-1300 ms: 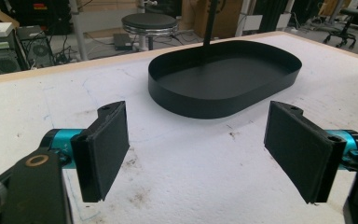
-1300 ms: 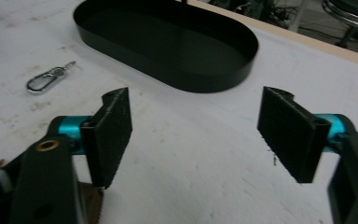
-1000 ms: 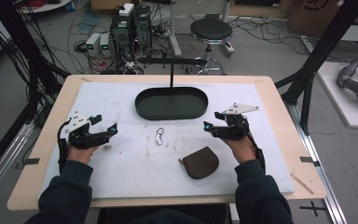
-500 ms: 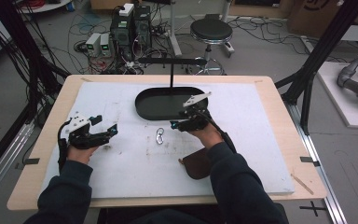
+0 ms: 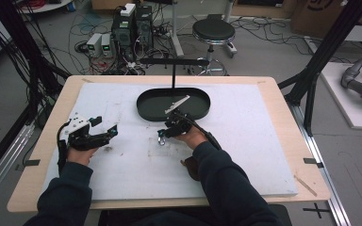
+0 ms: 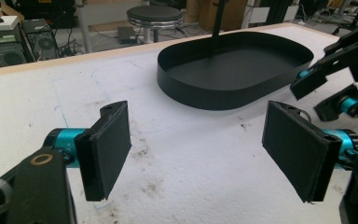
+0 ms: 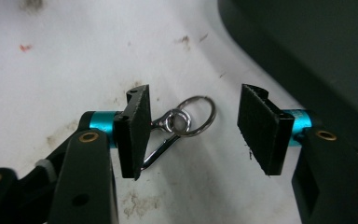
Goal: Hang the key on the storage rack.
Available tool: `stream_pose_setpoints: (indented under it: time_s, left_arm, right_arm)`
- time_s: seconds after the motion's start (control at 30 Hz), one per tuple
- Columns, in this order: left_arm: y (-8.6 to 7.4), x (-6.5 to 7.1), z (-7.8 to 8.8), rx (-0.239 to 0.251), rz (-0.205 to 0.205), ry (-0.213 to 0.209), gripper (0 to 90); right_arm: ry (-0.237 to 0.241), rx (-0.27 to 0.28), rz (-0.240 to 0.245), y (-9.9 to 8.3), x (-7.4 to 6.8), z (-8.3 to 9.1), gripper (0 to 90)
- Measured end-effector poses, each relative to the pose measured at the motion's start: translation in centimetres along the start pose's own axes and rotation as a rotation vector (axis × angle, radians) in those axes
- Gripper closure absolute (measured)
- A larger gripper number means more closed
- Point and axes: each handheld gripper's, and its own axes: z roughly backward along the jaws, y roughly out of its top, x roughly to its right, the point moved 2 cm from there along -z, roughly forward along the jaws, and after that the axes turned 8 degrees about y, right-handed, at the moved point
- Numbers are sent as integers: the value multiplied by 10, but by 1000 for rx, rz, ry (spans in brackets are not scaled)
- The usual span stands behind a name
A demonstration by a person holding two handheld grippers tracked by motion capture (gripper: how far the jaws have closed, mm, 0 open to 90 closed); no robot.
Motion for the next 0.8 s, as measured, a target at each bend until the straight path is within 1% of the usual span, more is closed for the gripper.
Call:
stream_pose_setpoints:
  time_s: [0.03, 0.07, 0.1, 0.13, 0.17, 0.27, 0.3, 0.33, 0.37, 0.4, 0.43, 0.47, 0.5, 0.53, 0.6, 0.63, 0.67, 0.73, 0.77, 0.8]
  left_arm:
    - [0, 0, 0, -1, -2, -1, 236]
    - [0, 0, 0, -1, -1, 1, 236]
    - [0, 0, 0, -1, -2, 1, 236]
    - [0, 0, 0, -1, -2, 1, 237]
    - [0, 0, 0, -3, -2, 3, 237]
    - [0, -1, 1, -4, -2, 5, 237]
    - [0, -1, 1, -5, -1, 6, 237]
    - [0, -1, 1, -6, -3, 5, 238]
    - [0, 0, 1, -6, -3, 4, 238]
    - [0, 0, 1, -5, -4, 4, 238]
    - [0, 0, 1, -5, -5, 5, 238]
    - [0, 0, 1, -6, -5, 4, 238]
    - [0, 0, 1, -6, -3, 5, 238]
    - [0, 0, 1, -6, -3, 5, 238]
    - [0, 0, 1, -7, -5, 7, 239]
    - [0, -1, 1, -8, -6, 7, 239]
    - [0, -1, 1, -9, -5, 6, 239]
    - [-1, -1, 1, -9, -3, 7, 238]
    - [-1, -1, 1, -10, -3, 7, 239]
    - [-1, -1, 1, -10, -3, 7, 239]
  right_arm:
    - [7, -16, -5, 0, 1, -4, 448]
    - [8, -30, 1, -1, 2, -7, 450]
    - [9, -50, -8, -2, 2, -10, 456]
    - [-10, -61, 13, -3, 1, -11, 511]
    - [-10, -61, 13, -3, 1, -11, 511]
    - [-10, -71, 32, -3, 3, -8, 580]
    - [-10, -71, 32, -3, 3, -8, 580]
    - [-6, -71, 39, -3, 2, -8, 612]
    - [-6, -71, 39, -3, 2, -8, 612]
    - [0, -75, 51, -3, 0, -8, 660]
    - [0, -75, 51, -3, 0, -8, 660]
    - [-7, -77, 79, -2, -2, -9, 673]
    - [-7, -77, 79, -2, -2, -9, 689]
    - [-9, -76, 103, -1, -3, -9, 722]
    - [-11, -77, 117, -1, -4, -9, 780]
    - [-18, -81, 120, -1, -5, -9, 821]
    - [-27, -80, 132, 0, -6, -9, 843]
    - [-36, -89, 129, 0, -7, -8, 852]
    - [-41, -86, 136, 0, -7, -7, 872]
    - [-38, -78, 128, 0, -8, -6, 892]
